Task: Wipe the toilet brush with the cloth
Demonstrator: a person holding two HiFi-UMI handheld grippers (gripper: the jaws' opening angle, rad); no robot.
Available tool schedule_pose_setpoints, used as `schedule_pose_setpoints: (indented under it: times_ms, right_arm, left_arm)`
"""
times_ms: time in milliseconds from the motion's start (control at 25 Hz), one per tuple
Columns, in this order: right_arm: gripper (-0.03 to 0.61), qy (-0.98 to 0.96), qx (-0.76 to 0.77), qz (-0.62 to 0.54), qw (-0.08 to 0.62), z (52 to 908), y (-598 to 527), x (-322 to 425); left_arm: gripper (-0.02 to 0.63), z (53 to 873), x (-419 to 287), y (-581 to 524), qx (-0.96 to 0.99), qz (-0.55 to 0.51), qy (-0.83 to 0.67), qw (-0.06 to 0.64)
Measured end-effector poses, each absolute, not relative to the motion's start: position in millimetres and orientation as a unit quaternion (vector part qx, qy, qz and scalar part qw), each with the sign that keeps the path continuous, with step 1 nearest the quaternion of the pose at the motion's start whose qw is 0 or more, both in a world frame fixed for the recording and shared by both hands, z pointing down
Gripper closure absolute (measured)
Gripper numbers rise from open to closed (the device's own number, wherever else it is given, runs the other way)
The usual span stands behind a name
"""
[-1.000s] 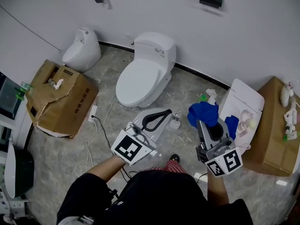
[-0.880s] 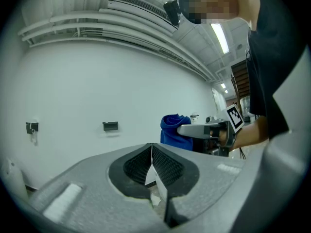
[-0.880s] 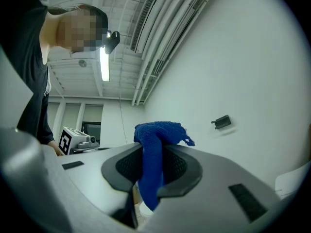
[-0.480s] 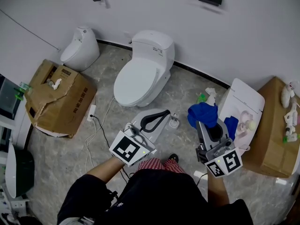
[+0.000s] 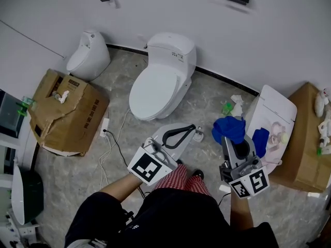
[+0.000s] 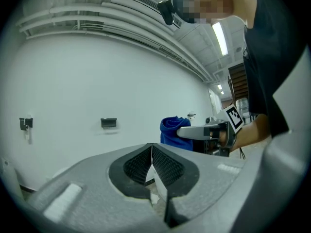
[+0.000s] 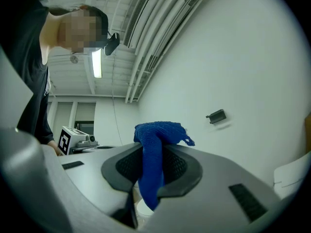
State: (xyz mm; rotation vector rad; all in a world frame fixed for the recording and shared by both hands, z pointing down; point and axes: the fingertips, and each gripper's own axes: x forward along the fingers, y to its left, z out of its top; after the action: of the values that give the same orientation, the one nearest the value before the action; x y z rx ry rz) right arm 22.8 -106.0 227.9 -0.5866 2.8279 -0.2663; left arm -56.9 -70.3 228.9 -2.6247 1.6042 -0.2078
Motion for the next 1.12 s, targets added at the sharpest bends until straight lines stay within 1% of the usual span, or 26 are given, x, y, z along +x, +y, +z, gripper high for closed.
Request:
schedule_pose_setpoints:
  times_ms: [200, 440, 760, 1120]
  right_arm:
    - [0.5, 0.966, -0.214, -0.095, 0.114, 231, -109, 2]
    - [0.5, 0.963, -0.229, -0.102, 0.102, 245, -117, -7]
    - [0.5, 0.958, -0.247, -0.111, 0.097, 257, -122, -6]
    - [0.5, 0.954, -0.265, -0.116, 0.083, 275, -131, 7]
  left_arm:
    - [0.62, 231, -78, -75, -0.856, -0.062, 0.513, 0.02]
    - [0.62, 249, -93, -86, -0.857, -0.062, 0.511, -0.005]
    - [0.62, 263, -95, -101, -0.862, -0.06, 0.502, -0.022]
    - [0.62, 275, -83, -115, -0.874, -0.071, 0.481, -0.022]
